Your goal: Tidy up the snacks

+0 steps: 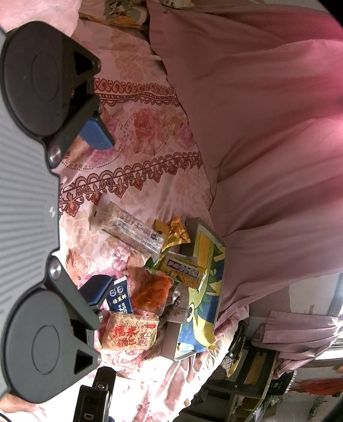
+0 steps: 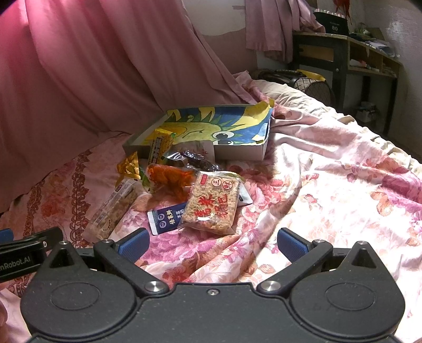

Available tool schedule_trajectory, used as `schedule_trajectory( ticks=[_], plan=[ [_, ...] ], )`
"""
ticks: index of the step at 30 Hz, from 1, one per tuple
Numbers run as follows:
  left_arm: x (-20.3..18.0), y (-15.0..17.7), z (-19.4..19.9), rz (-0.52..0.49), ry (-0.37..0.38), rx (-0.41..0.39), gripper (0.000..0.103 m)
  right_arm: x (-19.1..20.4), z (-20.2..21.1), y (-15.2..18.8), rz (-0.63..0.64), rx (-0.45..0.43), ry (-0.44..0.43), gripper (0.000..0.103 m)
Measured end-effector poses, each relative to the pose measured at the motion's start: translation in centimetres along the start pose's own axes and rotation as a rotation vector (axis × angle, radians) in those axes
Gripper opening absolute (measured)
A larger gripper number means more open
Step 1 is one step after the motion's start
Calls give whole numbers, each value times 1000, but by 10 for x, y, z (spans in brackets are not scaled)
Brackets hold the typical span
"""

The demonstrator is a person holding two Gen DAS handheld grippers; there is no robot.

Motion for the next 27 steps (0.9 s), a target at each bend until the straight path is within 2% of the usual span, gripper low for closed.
schedule_trajectory(
  ticks=[27],
  plan=[
    [0,0,0,0,1,3,103,0,-1,0,-1,5,2,103]
  ],
)
Point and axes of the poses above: each gripper's, at about its wrist camera, not at the fingertips, and z roughly against the way its jaws point, x to its left, y to its underside, the point moved 4 cm from there along -z, roughly the way its jaws point, and after that the axes turned 4 degrees about -y, right-handed, at the moved point
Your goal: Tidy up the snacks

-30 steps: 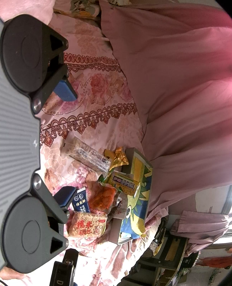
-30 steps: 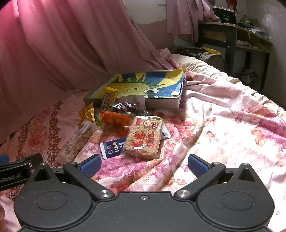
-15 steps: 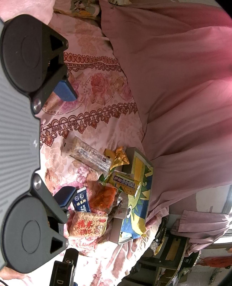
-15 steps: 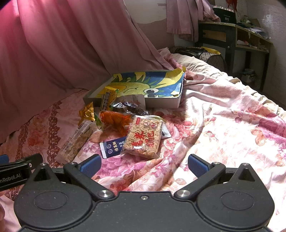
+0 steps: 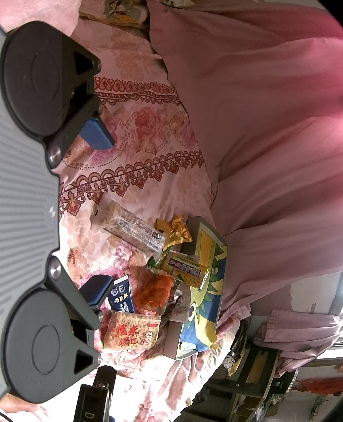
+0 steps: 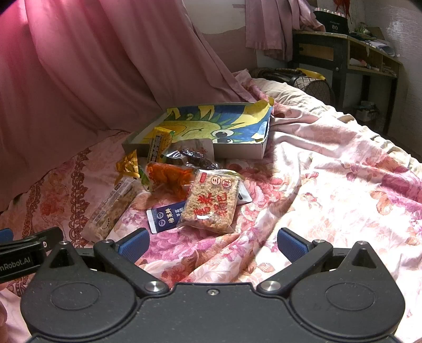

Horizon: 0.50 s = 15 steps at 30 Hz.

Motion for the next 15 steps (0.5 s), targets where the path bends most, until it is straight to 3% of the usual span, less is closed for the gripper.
schedule_trajectory(
  ticks=[15],
  plan=[
    [-4,5,3,-1,2,1,103,1,0,-1,0,2,1,103]
  ],
)
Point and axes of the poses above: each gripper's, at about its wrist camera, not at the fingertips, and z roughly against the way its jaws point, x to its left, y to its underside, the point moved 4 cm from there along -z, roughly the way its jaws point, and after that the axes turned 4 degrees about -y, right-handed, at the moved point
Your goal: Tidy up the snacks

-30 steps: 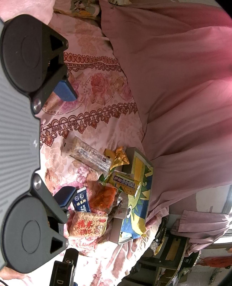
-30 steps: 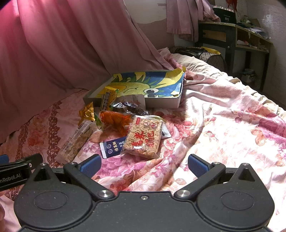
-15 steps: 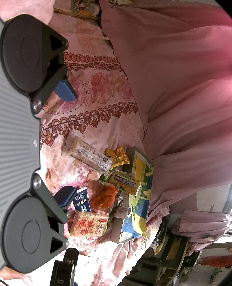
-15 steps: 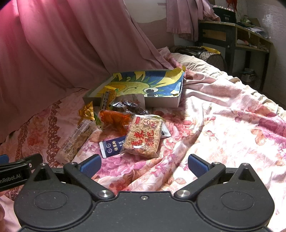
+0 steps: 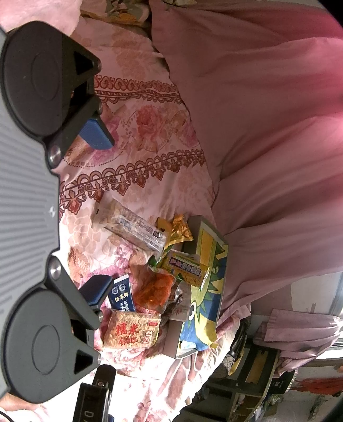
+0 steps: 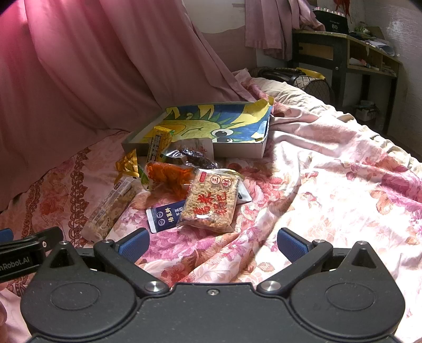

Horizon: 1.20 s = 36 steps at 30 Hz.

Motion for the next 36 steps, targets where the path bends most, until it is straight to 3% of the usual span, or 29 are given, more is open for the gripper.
schedule_trajectory(
  ticks=[7,11,17,25,29,36],
  plan=[
    [-1,-1,-5,8,47,73,103,-2,1,1,-3,13,-2,102],
    [5,-17,-15,-17,88,118,103,1,-3,-2,23,70,-25,102],
    [-4,-43,-44,-136,112,139,103,9,-14,-19,106,132,-79,102],
    [-22,-63,-107,-281,155,220,103,7,-55,-55,224,172,-71,102],
    [-22,-64,-130,-274,195,280,103,2,-93,-63,159,230,-61,102],
    [-19,-63,-157,-244,235,333,103,-9,-152,-68,-99,358,-46,102]
  ],
)
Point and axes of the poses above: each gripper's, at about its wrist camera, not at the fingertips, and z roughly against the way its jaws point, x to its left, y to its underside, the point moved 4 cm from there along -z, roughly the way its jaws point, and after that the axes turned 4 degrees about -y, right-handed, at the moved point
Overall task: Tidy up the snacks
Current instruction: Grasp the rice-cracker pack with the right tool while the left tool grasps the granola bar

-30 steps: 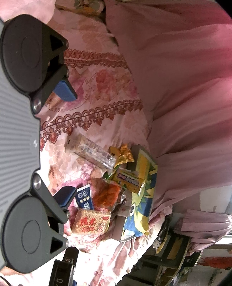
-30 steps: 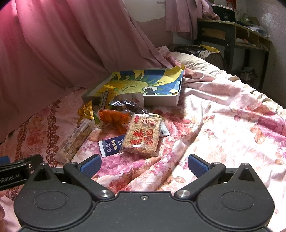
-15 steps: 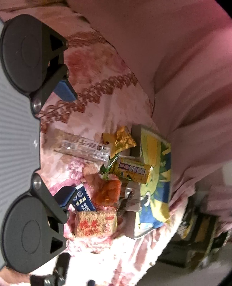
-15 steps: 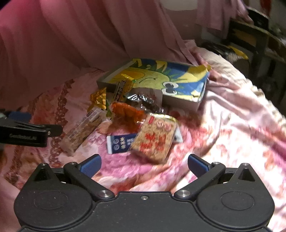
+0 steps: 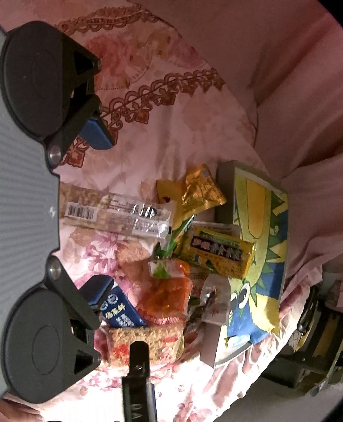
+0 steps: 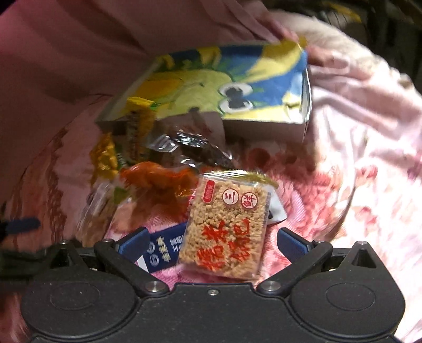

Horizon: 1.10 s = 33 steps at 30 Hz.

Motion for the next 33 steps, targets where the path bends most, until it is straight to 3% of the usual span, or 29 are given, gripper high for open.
schedule_trajectory(
  ticks=[8,15,20,22,25,28,30,33],
  plan=[
    [21,1,-29,71,24,56,103,-10,-20,-3,22,-8,83,102],
    [23,0,-43,39,-13,77,102,-25,-36,2,-83,43,23,101],
    [22,3,-47,63,10,134,100,-20,-45,11,-116,67,-32,95],
    [21,4,-49,69,26,150,96,-17,-46,11,-96,57,-21,87],
    [19,8,-52,89,60,182,81,-12,-45,11,-74,48,-2,79],
    [17,11,-52,115,57,186,69,-9,-41,14,-56,41,13,76],
    [15,14,-51,116,49,201,50,-6,-39,17,-57,63,11,76],
    [13,18,-45,142,68,215,40,-2,-33,24,-63,82,-21,75]
  ],
)
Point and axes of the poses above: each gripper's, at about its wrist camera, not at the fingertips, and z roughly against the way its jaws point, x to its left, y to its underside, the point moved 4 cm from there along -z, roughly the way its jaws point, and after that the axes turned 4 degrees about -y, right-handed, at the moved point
